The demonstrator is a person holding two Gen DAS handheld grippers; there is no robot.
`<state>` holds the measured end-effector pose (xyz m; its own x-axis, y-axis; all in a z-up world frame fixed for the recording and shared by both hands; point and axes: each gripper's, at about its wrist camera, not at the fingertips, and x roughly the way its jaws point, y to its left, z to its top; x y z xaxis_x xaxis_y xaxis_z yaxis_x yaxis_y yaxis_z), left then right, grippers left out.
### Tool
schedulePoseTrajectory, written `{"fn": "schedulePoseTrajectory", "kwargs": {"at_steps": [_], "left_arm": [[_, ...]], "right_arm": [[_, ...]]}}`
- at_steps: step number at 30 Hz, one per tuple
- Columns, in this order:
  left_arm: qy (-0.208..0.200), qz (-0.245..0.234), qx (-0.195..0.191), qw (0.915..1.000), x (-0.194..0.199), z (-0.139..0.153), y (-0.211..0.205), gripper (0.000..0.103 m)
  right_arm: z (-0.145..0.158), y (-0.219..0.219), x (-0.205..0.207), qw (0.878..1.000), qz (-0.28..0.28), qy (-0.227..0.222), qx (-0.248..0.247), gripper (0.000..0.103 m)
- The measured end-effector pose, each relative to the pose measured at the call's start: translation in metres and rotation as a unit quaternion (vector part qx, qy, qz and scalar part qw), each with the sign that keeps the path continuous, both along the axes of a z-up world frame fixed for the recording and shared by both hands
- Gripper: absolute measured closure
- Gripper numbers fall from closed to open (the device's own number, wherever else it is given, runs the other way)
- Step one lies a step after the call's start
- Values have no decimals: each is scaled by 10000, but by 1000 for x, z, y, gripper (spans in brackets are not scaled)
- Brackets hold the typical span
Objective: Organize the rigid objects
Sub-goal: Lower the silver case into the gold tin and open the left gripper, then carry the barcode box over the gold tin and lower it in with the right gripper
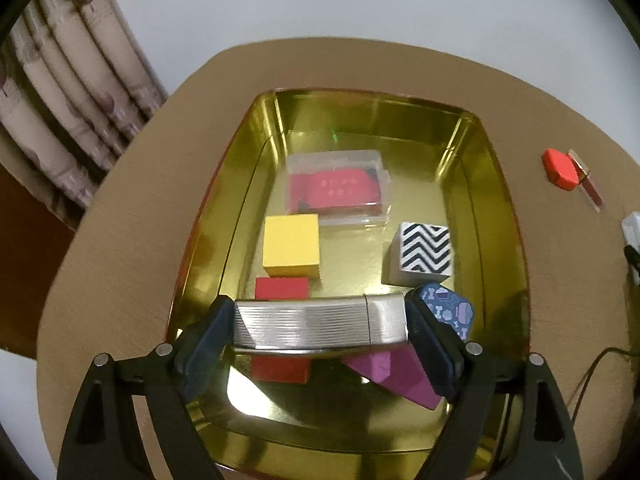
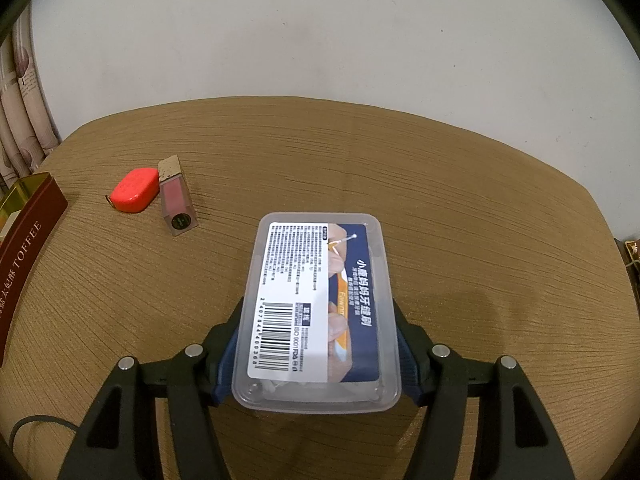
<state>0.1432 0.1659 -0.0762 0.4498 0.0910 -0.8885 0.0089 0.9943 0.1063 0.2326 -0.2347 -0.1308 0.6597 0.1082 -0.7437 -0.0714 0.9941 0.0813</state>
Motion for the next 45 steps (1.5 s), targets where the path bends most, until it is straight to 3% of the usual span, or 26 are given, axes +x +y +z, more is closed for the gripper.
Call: {"fn": "schedulePoseTrajectory", "kwargs": {"at_steps": [4,10,26,32,35,38,45], "left_arm": [[-266,-119,178,9994,-9,12,-6,14],[-805,-137,799,9935,-31,32,-13,12],[-881,632,315,9936,-44,44,34,12],[-883,1034,28,9907,-40,51,60,11],[-953,1215,82,9880,-38,54,70,11],[-1002,1378,232,9851,-37,57,81,11],[-916,1900,53,9775,-35,55,110,11]], "right_arm": [[0,0,0,10000,2,-1,-2,38],[1,2,-1,10000,-20,-3,-39,39],[26,30,-30,9991,-405,-10,-140,40],[56,68,-47,9998,96,-179,57,40],[69,97,-51,9985,479,-268,74,40],[80,131,-60,9952,902,-355,115,40],[101,205,-75,9833,1746,-476,178,40]]}}
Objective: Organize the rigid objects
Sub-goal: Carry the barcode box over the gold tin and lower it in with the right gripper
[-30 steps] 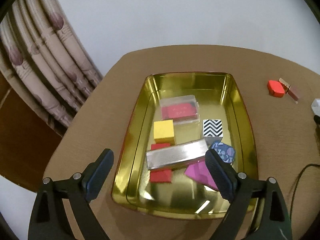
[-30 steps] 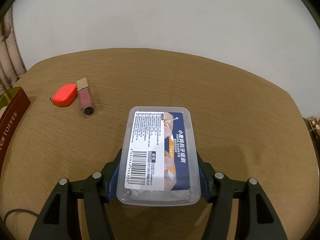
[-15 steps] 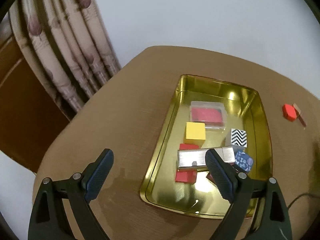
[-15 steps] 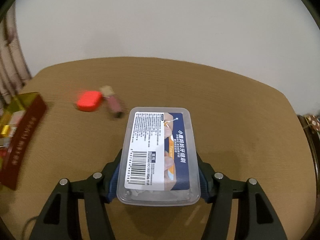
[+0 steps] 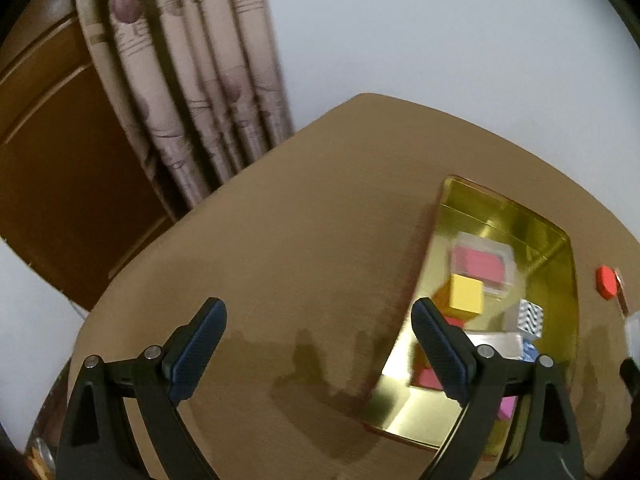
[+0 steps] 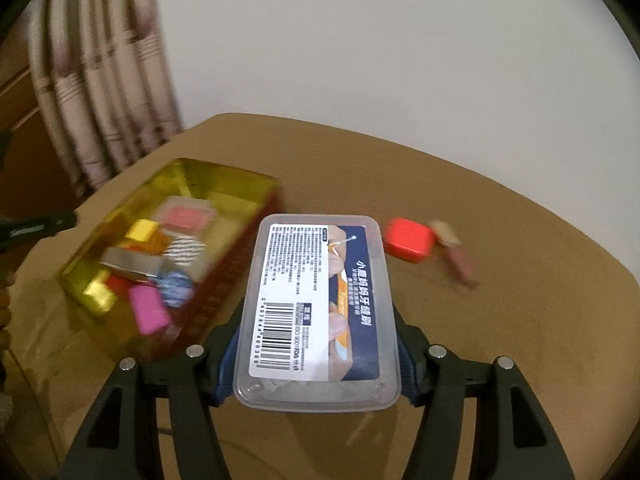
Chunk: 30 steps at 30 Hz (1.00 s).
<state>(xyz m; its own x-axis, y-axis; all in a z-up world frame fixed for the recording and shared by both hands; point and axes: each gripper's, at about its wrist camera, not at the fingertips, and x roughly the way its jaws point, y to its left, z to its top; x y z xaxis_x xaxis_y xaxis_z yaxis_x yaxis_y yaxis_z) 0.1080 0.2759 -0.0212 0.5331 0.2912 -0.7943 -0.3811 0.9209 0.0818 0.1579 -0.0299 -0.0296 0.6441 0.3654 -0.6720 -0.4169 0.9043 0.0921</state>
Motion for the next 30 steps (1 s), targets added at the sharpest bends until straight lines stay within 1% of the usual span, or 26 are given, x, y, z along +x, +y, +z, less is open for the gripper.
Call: {"fn": "schedulePoseTrajectory", "kwargs": {"at_steps": [3,5,7,11,14,19,21,28,30], "left_arm": [[21,153,-13,9999,0,-1,7,11],[34,210,-106,9997,0,-1,12,11],[45,219,-164,9996,-1,-2,15,11],[50,275,-136,9995,0,-2,18,11],[54,310,-184,9993,0,-3,21,11],[58,371,-135,9992,1,-3,25,11],[66,350,-153,9992,2,-4,25,11],[83,305,-50,9995,2,-6,22,11],[88,299,-46,9995,2,-7,19,11]], "right_arm": [[8,38,-6,9994,353,-42,-53,40],[12,58,-10,9985,536,-16,-91,40],[11,71,-9,9978,646,1,-130,40],[8,98,-12,9958,883,23,-236,40],[5,108,-13,9949,962,23,-290,40],[-4,126,-11,9940,1025,94,-361,40],[-9,129,-9,9940,1017,154,-370,40],[-13,137,-1,9944,961,98,-417,40],[-15,140,4,9946,951,175,-388,40]]}}
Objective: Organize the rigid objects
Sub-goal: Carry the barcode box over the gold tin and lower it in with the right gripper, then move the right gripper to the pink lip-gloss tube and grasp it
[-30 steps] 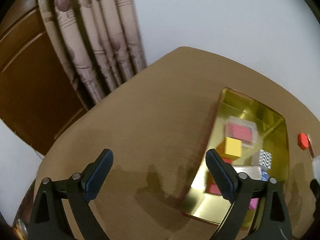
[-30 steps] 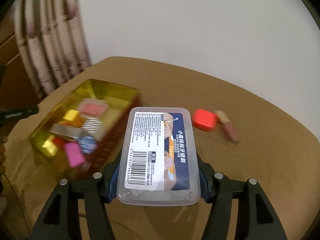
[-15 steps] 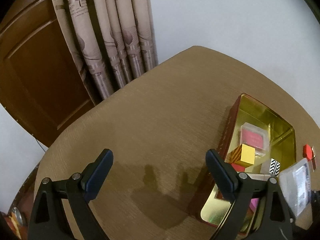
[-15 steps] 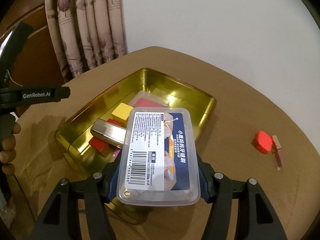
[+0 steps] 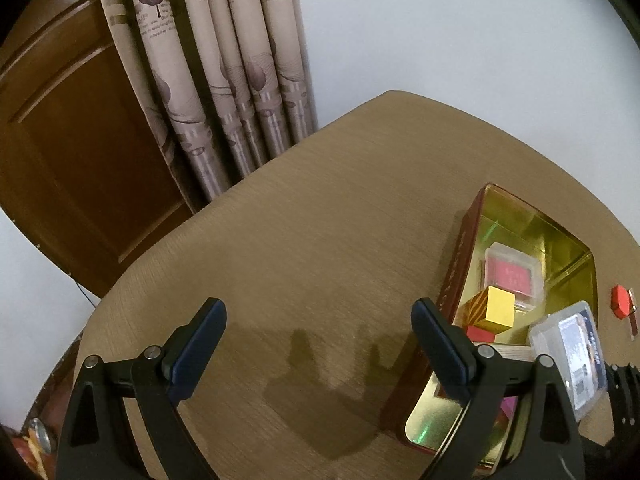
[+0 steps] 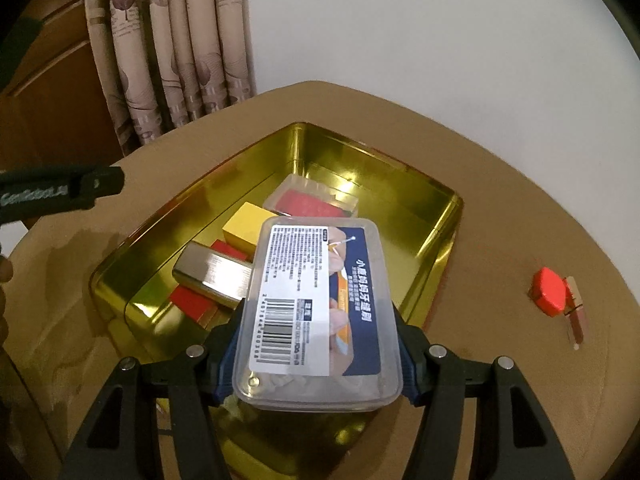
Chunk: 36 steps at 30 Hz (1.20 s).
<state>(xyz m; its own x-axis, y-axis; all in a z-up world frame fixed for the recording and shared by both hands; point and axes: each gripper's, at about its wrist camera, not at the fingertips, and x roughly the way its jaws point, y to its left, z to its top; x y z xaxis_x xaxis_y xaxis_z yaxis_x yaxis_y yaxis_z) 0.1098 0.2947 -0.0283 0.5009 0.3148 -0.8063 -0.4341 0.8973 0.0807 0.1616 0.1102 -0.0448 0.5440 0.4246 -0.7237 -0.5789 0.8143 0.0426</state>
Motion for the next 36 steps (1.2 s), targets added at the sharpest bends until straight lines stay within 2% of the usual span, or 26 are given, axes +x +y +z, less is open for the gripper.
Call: {"fn": "schedulePoseTrajectory", "kwargs": {"at_steps": [16,25,30,36], "left_arm": [[18,-101,54,9999,0,0,-6,11],[-8,-213,122,9997,0,1,-9,10],[11,-291,185,9994,0,1,-12,10],[43,-567,368,9977,-1,-1,-26,10]], "right_arm": [[-4,2,1,10000,-28,93,17,40],[17,-14,-6,9997,-16,23,260,39],[32,-57,-3,9975,-264,-146,645,39],[20,-132,31,9945,-942,-269,356,39]]}}
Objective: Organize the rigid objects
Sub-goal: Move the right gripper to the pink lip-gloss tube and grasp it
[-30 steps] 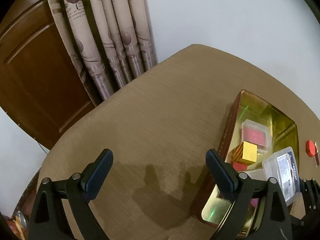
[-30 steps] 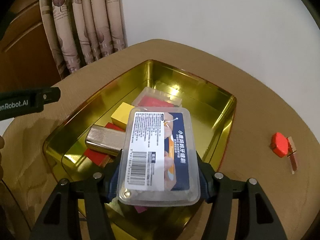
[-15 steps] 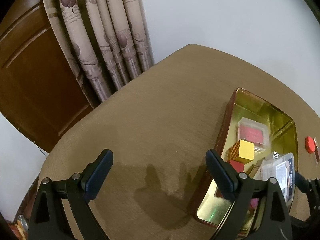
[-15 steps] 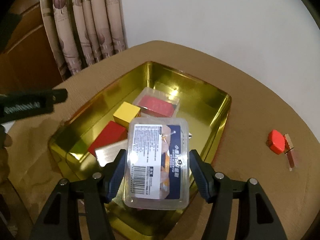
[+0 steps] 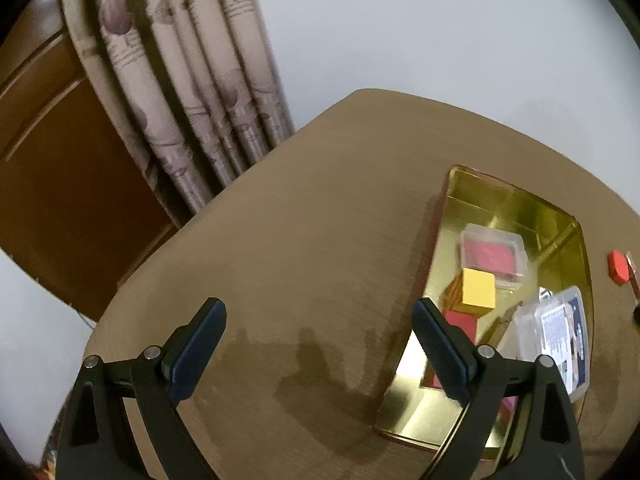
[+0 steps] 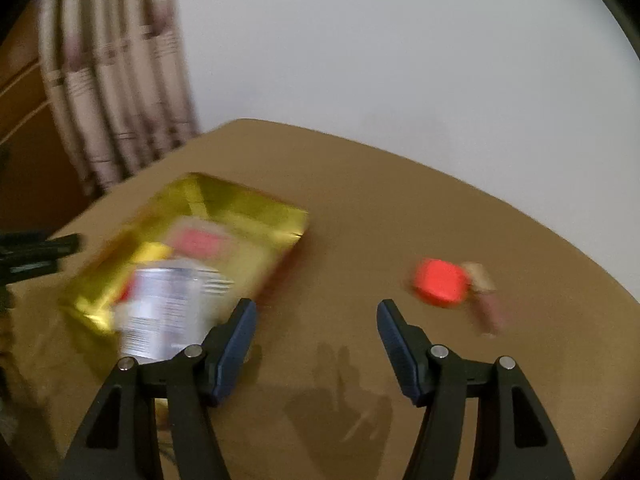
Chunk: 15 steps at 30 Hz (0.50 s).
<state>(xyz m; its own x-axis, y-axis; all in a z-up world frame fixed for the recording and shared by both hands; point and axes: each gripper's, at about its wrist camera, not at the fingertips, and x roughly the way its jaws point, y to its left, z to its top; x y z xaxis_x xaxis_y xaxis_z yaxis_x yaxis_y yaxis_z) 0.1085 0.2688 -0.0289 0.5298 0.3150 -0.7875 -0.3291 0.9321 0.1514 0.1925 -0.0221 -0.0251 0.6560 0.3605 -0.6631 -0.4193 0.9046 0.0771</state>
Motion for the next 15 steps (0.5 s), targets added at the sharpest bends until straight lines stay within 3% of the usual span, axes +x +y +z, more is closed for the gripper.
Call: {"fn": "schedulePoseTrajectory", "kwargs": {"at_steps": [7,10,15], "left_arm": [[74,-571,112,9983,-2,-3,-33,9],[-3,-860,16,9963,-4,-1,-46,9],[43,-1304,222,9912,-6,-3,-74,8]], "right_arm": [[-45,-96,57,9958,-835,384,-36,39],[-67,-110,78,9947,-853,577,-75,39],[-86,-111,103,9952,-831,487,-179,39]]}}
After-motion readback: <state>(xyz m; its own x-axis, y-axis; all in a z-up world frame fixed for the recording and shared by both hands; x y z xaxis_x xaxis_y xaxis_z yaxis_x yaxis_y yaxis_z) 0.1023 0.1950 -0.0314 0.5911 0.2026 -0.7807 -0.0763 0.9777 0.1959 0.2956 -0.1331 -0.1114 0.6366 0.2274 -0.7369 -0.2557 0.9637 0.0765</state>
